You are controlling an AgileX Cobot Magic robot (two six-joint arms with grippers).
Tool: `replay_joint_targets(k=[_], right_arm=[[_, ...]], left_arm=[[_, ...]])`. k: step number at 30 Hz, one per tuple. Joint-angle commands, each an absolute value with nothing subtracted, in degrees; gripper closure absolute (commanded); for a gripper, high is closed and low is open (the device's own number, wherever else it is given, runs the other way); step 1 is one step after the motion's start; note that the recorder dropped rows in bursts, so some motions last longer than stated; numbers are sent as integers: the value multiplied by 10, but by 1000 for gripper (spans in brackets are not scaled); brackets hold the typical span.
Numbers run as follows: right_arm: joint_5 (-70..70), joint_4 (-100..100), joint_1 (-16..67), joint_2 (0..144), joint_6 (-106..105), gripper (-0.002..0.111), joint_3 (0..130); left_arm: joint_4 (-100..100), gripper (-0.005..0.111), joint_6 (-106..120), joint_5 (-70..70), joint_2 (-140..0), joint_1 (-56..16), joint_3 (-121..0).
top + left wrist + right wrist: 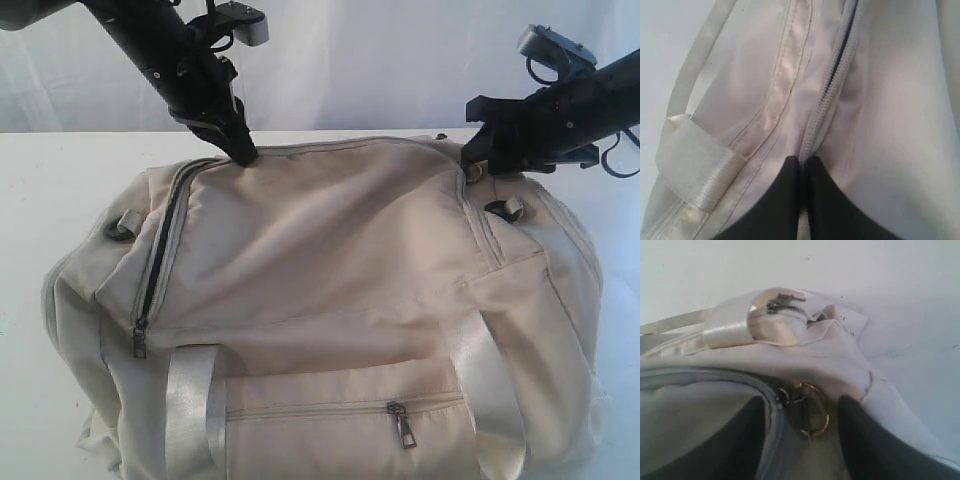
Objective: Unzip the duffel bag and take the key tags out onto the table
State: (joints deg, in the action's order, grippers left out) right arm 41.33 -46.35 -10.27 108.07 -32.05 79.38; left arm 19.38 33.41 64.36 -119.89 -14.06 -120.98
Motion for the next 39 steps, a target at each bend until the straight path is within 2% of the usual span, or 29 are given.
replay_joint_targets(k=[1,11,15,17,37,39], right_arm=[[402,-466,-103,1104,-328,50,796],[461,-499,-102,1147,-333,74,838],[466,-499,-102,1148,-333,94,840],[472,-499,-102,1147,-339,108,841],[536,-488,-102,1044,-387,108,839],[536,-484,-102,1042,-387,108,839]], left_arm=[[210,107,334,655,-1194,-140,-1205],[210,107,334,655,-1194,-140,-1205],[210,107,334,655,-1194,-140,-1205],[210,107,334,655,-1194,-140,-1205],[193,107,328,629,-1164,-140,-1208],[203,104,316,613,-1153,-140,-1208]])
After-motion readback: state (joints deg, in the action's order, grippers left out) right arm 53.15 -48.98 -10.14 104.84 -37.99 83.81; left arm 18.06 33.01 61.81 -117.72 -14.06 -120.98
